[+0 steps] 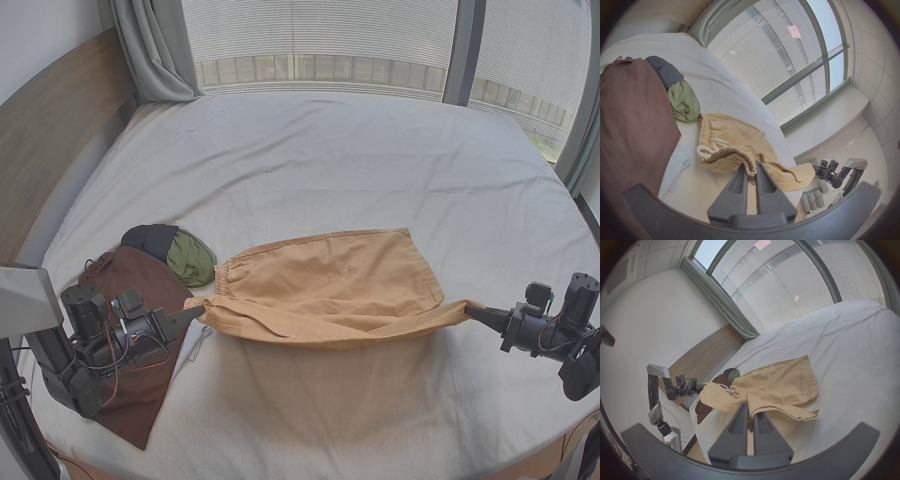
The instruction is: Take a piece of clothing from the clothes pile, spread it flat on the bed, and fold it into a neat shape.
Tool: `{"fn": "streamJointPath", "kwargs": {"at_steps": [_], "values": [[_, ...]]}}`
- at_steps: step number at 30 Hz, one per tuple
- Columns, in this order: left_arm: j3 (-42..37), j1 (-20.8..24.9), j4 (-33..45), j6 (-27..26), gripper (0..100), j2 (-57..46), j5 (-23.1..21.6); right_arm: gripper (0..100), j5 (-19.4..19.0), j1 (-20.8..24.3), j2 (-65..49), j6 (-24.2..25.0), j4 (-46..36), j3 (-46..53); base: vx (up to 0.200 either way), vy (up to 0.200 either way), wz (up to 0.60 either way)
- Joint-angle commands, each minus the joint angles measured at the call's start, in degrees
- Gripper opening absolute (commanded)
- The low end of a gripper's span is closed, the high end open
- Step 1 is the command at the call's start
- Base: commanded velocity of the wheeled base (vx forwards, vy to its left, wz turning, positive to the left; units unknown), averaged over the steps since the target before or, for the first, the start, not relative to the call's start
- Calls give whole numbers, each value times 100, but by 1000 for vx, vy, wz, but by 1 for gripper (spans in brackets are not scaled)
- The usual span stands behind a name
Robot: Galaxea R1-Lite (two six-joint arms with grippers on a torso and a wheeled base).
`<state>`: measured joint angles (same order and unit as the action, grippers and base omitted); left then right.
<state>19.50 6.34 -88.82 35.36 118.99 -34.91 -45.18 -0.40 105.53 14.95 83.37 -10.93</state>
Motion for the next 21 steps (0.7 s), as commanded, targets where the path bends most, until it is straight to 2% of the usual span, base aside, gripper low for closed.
{"fn": "streamJointPath", "kwargs": {"at_steps": [1,21], "values": [[36,34,-4,49,0,1,28,0,88,75,-7,96,4,-146,0,0,0],[282,52,-4,375,0,1,204,0,273,84,29,615,215,-585,0,0,0]]}}
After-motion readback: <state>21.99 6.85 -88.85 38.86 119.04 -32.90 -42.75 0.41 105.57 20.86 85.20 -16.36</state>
